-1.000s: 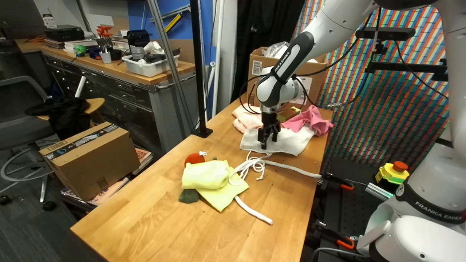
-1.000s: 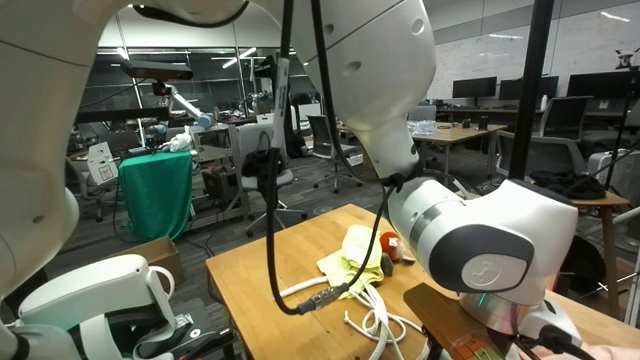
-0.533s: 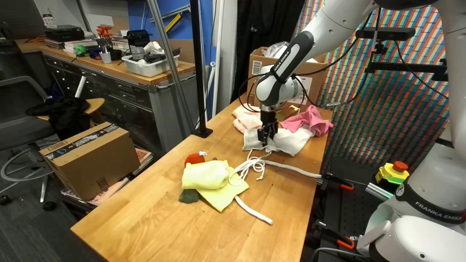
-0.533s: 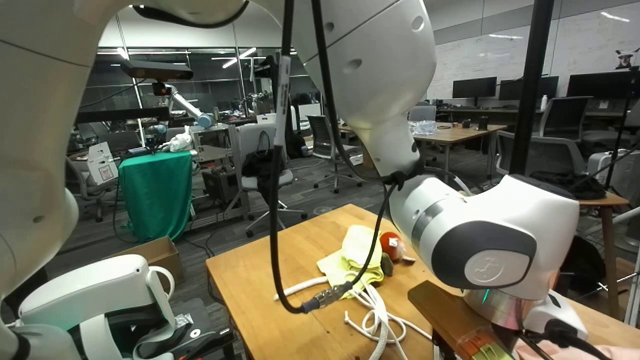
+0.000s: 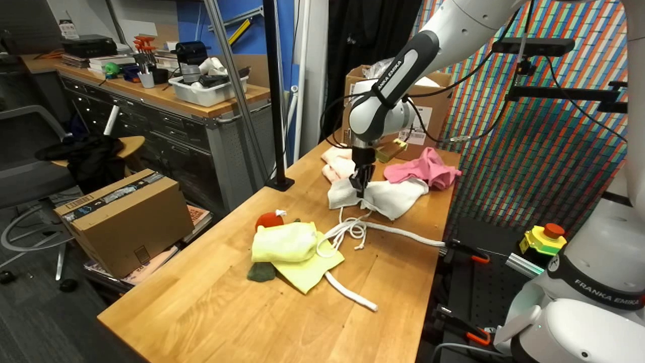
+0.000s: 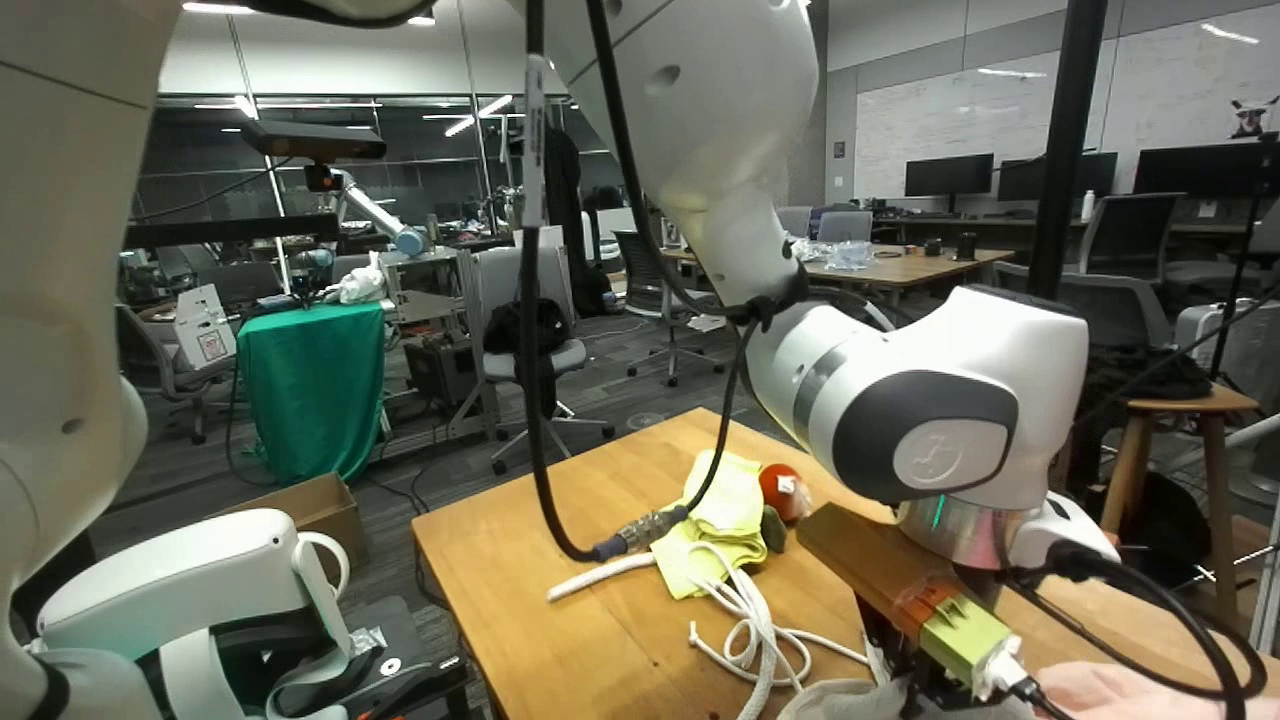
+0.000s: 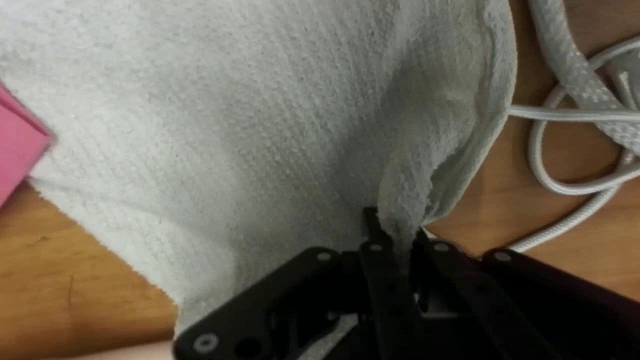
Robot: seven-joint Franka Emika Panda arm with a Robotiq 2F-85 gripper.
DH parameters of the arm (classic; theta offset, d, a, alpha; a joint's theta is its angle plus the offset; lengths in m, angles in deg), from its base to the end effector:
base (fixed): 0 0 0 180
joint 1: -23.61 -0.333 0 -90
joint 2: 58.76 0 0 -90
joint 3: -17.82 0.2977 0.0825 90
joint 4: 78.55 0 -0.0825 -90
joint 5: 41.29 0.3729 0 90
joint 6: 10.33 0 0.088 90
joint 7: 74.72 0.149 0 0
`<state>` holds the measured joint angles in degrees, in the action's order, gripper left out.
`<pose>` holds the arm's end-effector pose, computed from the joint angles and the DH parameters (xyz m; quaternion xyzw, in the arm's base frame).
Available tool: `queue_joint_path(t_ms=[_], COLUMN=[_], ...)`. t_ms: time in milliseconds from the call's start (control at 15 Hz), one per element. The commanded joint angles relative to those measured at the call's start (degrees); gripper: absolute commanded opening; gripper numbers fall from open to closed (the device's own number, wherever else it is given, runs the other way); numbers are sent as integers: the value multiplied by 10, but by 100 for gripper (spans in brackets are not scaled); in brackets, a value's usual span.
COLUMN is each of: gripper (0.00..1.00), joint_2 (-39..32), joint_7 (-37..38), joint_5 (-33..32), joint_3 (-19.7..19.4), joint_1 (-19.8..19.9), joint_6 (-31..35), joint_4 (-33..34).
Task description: Separate the objects on the heap
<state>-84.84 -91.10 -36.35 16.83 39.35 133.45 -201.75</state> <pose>0.5172 -0.1545 0.1290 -0.9979 0.0383 0.0401 0.0327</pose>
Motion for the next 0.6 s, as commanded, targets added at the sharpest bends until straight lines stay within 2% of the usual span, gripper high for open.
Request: queue_joint_path(t_ms=[0,267,533], gripper=[6,6,6], joint_2=[93,172,236], joint_7=[-44,-87,-121], joint_5=[25,85,147], joint_3=[24,49,45], joint_1=[-6,-13,-39], joint_6=[24,25,19], joint_4=[-60,-82,-91])
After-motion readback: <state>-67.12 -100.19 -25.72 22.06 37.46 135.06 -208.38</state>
